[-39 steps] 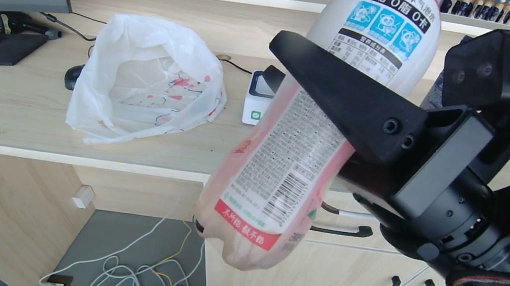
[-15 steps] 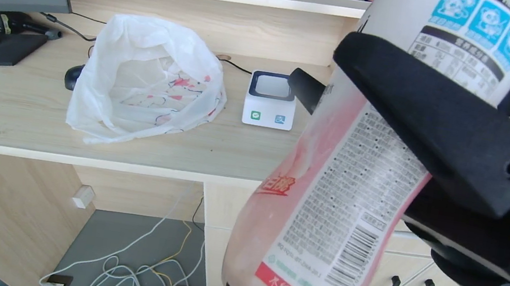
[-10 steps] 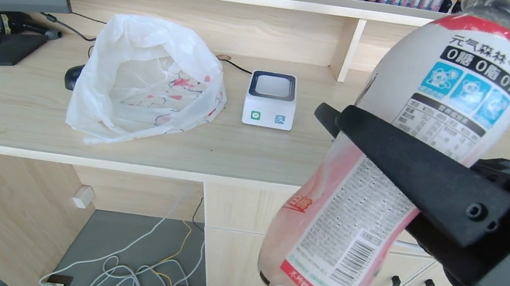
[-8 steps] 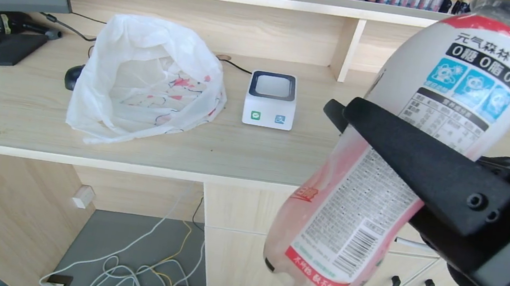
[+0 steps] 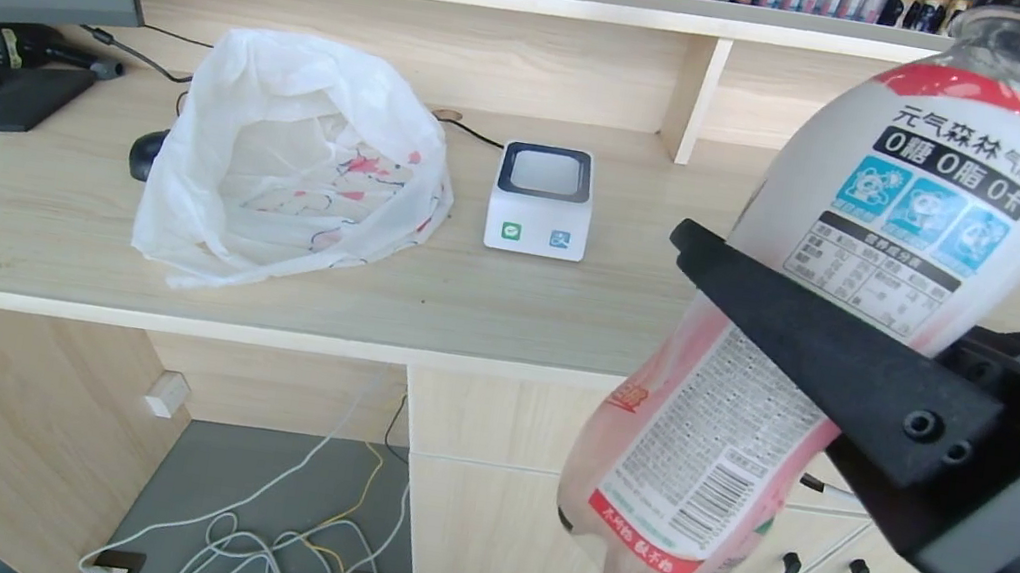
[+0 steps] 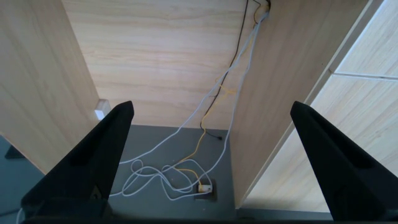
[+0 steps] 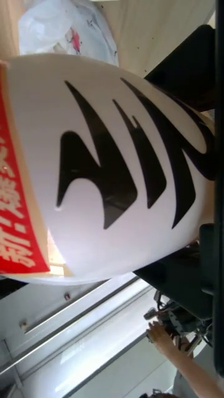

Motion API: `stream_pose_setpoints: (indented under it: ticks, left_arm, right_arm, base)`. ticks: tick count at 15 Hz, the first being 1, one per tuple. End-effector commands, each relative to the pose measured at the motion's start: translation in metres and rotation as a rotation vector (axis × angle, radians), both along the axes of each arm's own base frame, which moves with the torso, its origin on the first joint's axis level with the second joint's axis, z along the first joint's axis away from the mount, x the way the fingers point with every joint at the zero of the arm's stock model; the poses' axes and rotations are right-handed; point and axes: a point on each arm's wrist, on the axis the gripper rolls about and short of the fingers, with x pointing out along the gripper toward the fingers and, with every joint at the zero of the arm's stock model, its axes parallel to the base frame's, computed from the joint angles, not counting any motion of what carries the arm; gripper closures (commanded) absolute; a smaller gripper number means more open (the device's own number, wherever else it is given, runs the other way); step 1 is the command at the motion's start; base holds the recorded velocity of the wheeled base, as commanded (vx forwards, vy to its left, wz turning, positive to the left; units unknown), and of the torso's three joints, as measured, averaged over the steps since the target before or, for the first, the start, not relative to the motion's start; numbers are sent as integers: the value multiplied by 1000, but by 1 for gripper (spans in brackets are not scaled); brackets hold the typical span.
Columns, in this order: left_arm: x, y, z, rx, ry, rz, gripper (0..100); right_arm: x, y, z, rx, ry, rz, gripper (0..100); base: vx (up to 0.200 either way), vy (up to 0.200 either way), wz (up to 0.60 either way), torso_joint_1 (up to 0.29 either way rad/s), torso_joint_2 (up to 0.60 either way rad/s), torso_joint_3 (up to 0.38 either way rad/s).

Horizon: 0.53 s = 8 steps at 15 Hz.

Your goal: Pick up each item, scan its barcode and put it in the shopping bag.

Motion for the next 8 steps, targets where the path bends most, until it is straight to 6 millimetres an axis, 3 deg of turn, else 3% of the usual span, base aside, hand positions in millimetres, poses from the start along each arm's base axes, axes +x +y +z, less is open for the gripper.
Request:
stream_pose_setpoints:
  ticks: [1,8]
  left_arm:
    - [0,0,0,0,0,0,0]
    - [0,0,0,0,0,0,0]
  right_arm:
    - [-2,-3,2,4,-18,-26,100]
    - [-10,-18,2,-81,-114,-272,100]
  base:
    - [0,0,0,0,0,0]
    - [0,0,0,0,0,0]
